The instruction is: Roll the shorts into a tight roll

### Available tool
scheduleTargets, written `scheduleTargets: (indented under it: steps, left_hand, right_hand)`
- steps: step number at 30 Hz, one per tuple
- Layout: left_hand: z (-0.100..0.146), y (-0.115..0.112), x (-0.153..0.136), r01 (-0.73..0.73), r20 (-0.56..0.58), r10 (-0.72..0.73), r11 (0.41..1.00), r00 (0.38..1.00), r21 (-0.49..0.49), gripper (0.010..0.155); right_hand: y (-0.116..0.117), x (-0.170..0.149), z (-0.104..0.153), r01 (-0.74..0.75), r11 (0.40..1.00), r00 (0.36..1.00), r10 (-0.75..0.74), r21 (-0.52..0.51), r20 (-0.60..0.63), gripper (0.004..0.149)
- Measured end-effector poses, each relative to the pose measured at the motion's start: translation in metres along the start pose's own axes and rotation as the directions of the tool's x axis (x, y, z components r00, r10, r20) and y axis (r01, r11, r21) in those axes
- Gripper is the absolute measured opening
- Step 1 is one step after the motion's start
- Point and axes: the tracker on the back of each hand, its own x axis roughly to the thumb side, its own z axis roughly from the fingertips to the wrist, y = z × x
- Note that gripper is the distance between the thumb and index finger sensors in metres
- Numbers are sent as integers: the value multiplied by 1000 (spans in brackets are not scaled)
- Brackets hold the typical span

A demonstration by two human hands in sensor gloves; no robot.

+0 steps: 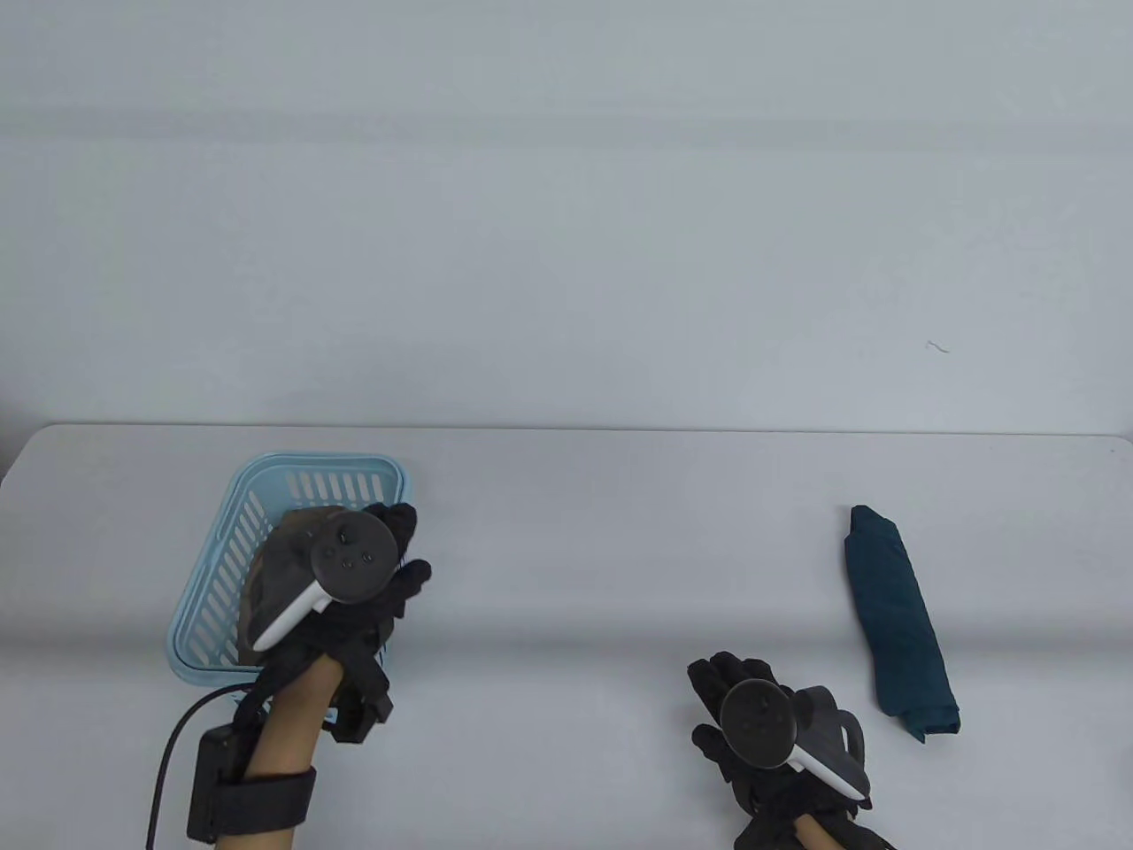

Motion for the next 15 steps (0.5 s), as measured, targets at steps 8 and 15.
scheduleTargets:
  steps: [8, 15]
  left_hand:
    - [-59, -11, -48, 92, -200, -111, 990, 974, -102, 71]
    - [-90, -52, -86, 62, -330, -151, 963, 932, -264, 75]
  right_hand:
    - [5, -4, -2, 19, 999, 1000, -19, 35, -17, 65]
    - [14, -4, -8, 42, 995, 999, -40, 90, -22, 65]
